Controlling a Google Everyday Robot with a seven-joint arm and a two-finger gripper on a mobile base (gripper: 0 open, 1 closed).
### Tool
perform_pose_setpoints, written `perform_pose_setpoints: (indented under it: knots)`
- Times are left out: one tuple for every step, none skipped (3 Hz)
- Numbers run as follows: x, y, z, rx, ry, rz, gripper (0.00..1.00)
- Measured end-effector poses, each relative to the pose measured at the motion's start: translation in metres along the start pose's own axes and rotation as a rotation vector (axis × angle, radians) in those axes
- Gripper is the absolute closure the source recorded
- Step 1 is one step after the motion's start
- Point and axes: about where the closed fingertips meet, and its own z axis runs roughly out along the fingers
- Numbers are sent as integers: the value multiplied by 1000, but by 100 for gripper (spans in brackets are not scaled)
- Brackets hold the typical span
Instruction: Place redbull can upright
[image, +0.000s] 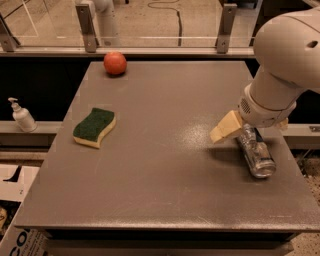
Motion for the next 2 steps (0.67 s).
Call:
perform_pose_setpoints:
  knots:
    - [2,0,6,9,19,15,16]
    - [4,-2,9,13,29,27,39]
